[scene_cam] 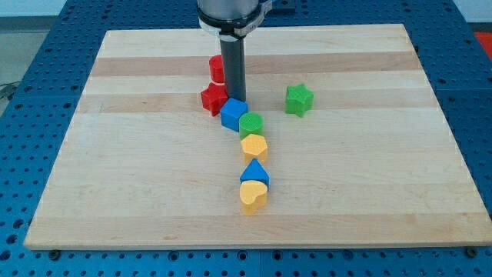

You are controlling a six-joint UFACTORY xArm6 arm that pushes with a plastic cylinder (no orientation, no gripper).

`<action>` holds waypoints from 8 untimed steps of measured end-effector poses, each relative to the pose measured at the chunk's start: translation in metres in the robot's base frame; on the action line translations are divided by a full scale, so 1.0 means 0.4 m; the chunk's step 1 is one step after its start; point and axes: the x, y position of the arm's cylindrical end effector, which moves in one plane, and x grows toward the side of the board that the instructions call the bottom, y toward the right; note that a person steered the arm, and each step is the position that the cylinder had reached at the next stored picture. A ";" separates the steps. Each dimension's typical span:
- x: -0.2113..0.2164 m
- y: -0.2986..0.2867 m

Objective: Place the green star to the right of blue cube

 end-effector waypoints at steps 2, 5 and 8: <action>-0.002 0.076; -0.116 0.124; -0.069 0.415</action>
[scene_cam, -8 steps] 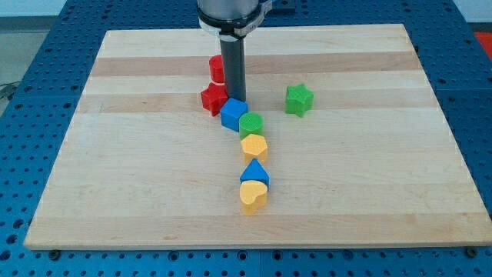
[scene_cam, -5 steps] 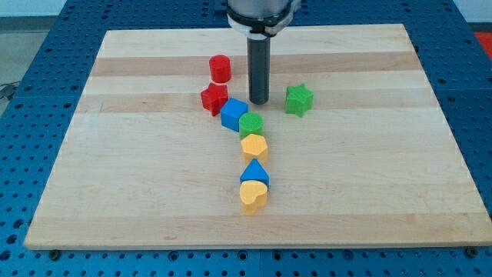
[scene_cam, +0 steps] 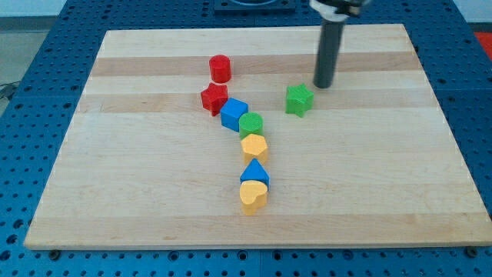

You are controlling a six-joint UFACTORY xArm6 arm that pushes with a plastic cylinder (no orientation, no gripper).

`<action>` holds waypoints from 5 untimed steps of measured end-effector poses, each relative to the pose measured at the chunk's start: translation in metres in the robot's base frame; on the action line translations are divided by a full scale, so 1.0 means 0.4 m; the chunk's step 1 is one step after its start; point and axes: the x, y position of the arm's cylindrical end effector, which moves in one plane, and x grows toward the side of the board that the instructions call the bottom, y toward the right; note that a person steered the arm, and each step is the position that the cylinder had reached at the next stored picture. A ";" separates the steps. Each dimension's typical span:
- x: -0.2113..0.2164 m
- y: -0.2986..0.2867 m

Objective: Place the green star to the right of blue cube

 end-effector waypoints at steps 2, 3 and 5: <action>0.040 0.023; 0.040 -0.001; 0.038 -0.041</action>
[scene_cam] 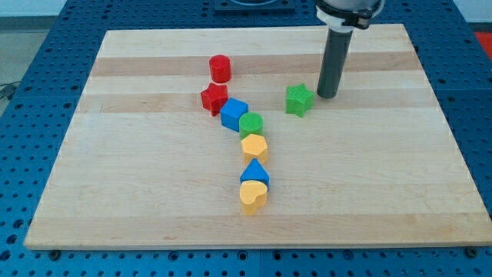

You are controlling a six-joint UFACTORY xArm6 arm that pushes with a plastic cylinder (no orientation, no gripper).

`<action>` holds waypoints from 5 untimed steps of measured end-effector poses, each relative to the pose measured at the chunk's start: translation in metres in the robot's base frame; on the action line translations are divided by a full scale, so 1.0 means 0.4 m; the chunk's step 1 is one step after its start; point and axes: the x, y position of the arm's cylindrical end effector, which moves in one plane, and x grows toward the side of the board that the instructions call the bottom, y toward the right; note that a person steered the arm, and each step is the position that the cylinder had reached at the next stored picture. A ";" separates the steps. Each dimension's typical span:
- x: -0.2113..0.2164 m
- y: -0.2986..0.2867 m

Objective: Place the green star to the right of blue cube

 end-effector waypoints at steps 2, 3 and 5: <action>0.012 -0.040; 0.039 -0.058; 0.087 -0.077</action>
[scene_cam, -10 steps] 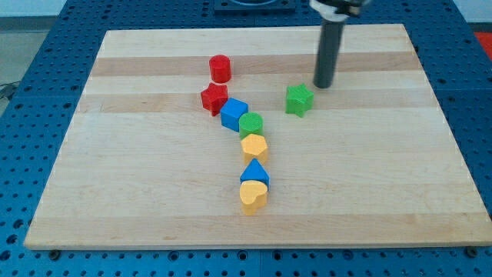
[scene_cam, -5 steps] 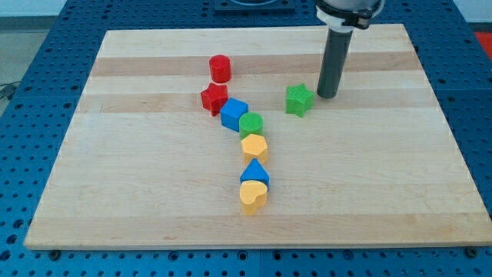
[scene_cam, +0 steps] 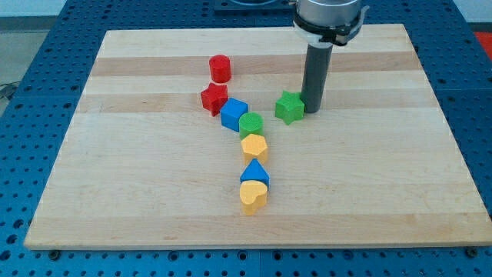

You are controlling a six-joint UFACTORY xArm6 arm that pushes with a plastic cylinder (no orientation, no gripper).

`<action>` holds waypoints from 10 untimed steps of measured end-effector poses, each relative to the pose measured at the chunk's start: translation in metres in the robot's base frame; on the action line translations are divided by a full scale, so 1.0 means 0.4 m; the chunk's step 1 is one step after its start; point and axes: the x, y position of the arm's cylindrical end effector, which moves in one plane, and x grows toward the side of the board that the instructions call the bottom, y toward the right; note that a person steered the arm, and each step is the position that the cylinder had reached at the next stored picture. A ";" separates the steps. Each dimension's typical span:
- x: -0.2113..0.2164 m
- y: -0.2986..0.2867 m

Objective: Place the green star to the right of blue cube

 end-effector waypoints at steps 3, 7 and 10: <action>0.068 -0.027; 0.083 -0.037; 0.088 -0.085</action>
